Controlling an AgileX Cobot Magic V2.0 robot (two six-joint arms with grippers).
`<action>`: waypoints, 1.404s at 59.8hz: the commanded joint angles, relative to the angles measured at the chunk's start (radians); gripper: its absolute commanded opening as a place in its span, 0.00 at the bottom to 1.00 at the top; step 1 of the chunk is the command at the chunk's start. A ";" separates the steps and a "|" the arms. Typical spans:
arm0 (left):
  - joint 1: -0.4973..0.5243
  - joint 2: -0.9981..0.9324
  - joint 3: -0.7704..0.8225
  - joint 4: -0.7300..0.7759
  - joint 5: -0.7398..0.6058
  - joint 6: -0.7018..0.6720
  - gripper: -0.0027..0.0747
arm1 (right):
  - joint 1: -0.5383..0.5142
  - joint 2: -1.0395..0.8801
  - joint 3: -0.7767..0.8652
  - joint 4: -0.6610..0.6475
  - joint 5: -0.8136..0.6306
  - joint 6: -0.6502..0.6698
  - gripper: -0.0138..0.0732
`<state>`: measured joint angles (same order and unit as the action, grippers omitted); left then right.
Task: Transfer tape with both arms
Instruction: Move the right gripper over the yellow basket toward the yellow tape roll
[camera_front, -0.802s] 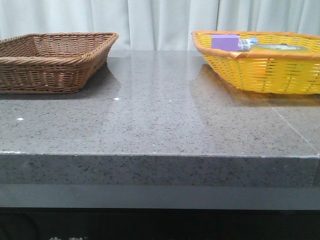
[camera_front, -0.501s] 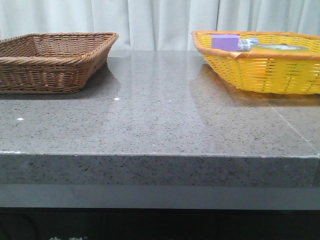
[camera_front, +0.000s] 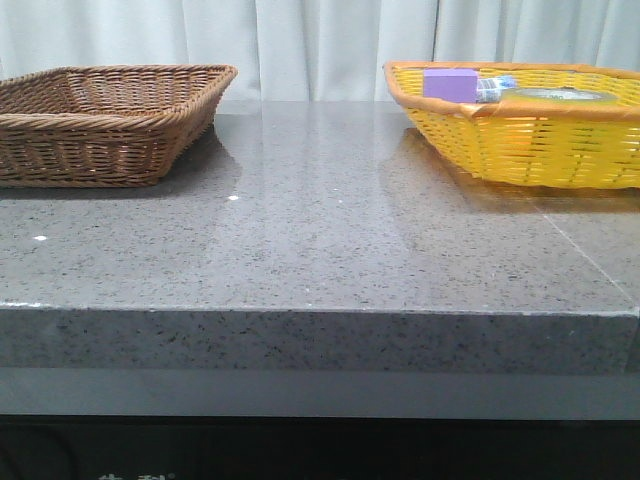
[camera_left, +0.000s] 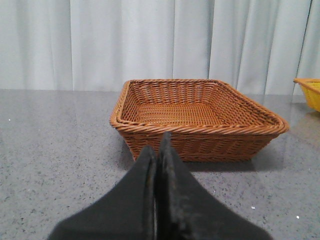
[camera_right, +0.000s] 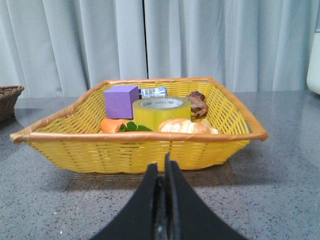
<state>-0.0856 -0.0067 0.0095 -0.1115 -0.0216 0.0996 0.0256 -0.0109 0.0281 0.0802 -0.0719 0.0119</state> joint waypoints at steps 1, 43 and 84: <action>0.003 -0.018 0.028 -0.012 -0.128 -0.007 0.01 | -0.002 -0.026 -0.029 -0.007 -0.096 -0.001 0.08; 0.003 0.330 -0.790 -0.031 0.497 -0.007 0.01 | -0.002 0.210 -0.728 0.004 0.438 -0.001 0.08; 0.003 0.643 -0.957 -0.031 0.699 -0.007 0.01 | -0.002 0.616 -0.898 0.005 0.772 -0.001 0.08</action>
<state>-0.0856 0.6087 -0.9158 -0.1336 0.7447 0.0996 0.0256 0.5717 -0.8498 0.0833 0.7532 0.0139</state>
